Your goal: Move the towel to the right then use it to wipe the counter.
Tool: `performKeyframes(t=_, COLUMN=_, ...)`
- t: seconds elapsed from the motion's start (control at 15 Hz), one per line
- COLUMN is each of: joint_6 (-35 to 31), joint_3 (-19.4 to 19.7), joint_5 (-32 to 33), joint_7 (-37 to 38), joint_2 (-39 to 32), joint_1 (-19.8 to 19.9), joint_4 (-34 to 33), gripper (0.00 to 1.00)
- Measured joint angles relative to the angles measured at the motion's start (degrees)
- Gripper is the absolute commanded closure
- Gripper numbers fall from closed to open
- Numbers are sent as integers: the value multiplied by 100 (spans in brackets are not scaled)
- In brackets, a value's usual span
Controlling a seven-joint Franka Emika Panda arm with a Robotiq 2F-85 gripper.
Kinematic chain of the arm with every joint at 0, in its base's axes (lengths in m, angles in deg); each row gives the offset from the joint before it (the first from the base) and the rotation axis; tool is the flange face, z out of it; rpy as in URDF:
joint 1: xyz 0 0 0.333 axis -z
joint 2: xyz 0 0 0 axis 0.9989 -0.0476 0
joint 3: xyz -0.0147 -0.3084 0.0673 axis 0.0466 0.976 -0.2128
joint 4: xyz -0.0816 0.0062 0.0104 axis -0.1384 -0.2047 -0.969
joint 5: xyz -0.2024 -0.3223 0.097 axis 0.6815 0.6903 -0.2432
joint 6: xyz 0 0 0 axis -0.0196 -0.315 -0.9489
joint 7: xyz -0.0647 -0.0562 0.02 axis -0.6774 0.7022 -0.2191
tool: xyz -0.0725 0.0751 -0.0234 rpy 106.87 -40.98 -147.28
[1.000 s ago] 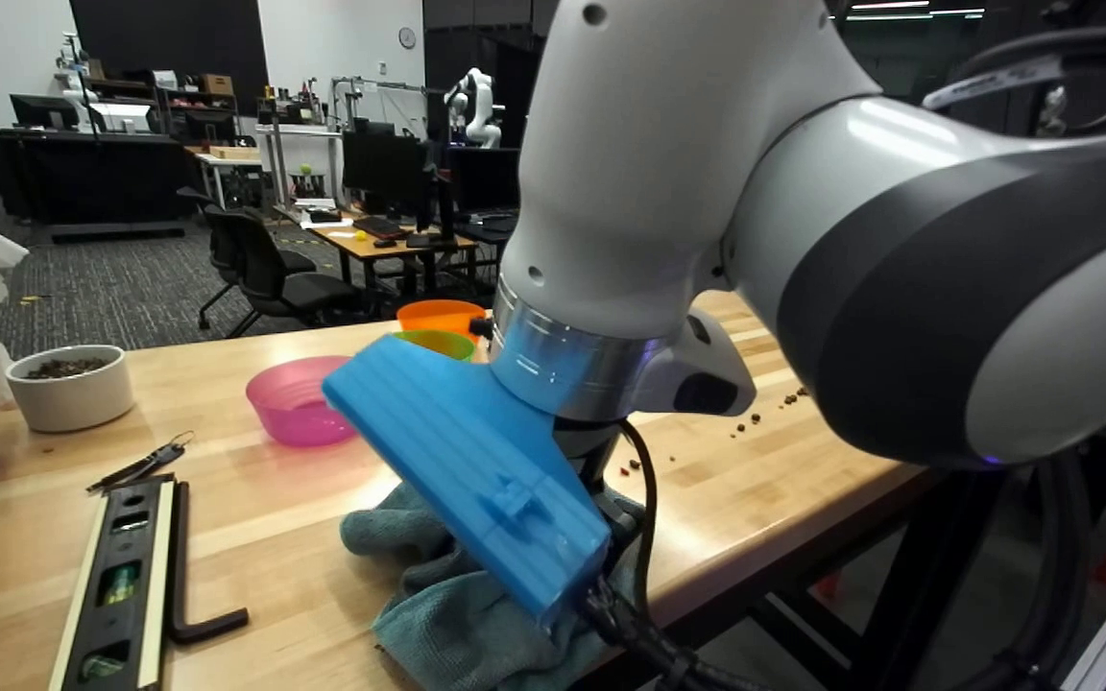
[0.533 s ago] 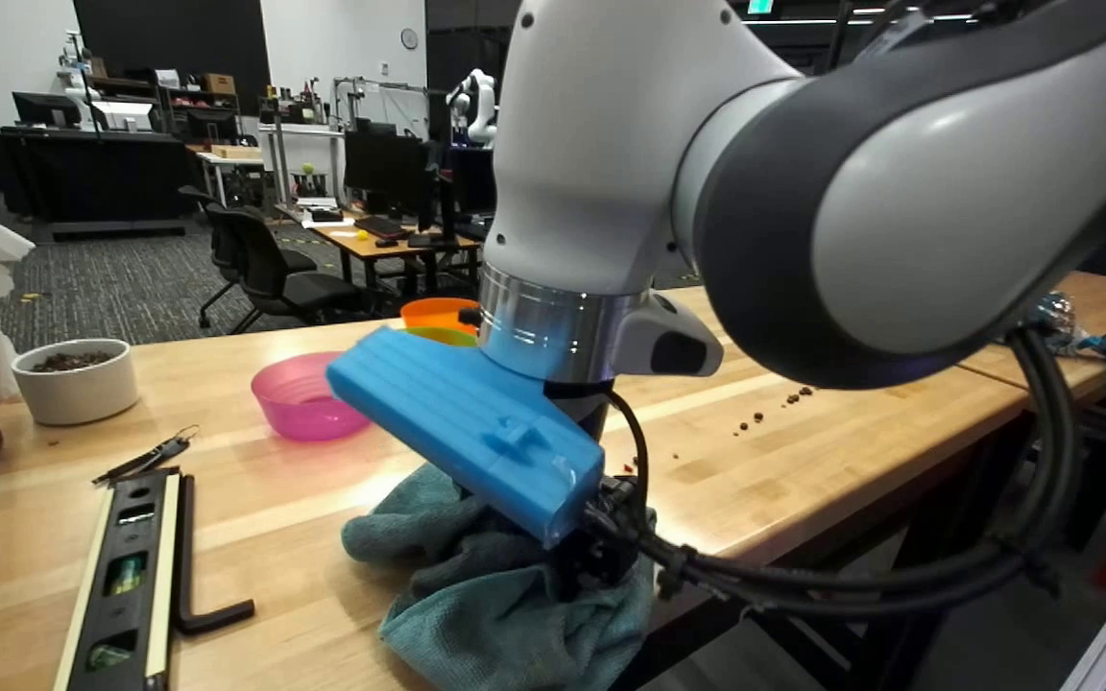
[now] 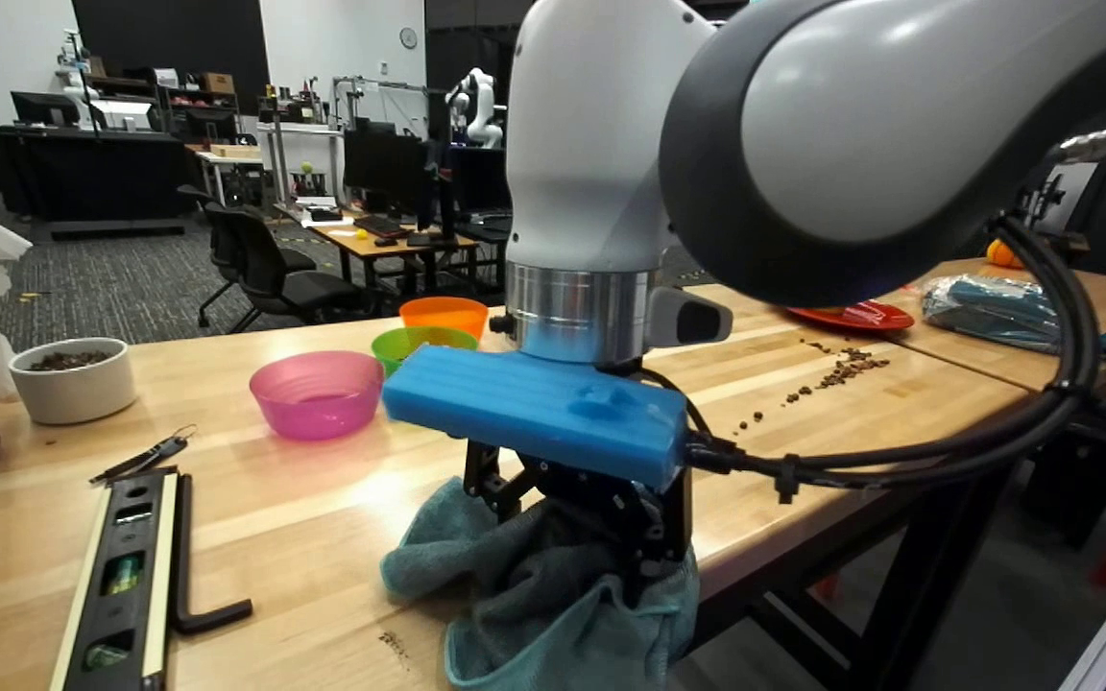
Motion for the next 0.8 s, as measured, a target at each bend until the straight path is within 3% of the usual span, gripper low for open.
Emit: performKeyframes(t=0.8, joint_6=739, joint_3=-11, joint_5=-615, joint_7=-2104, joint_2=301, joint_1=-452, joint_4=23, gripper=0)
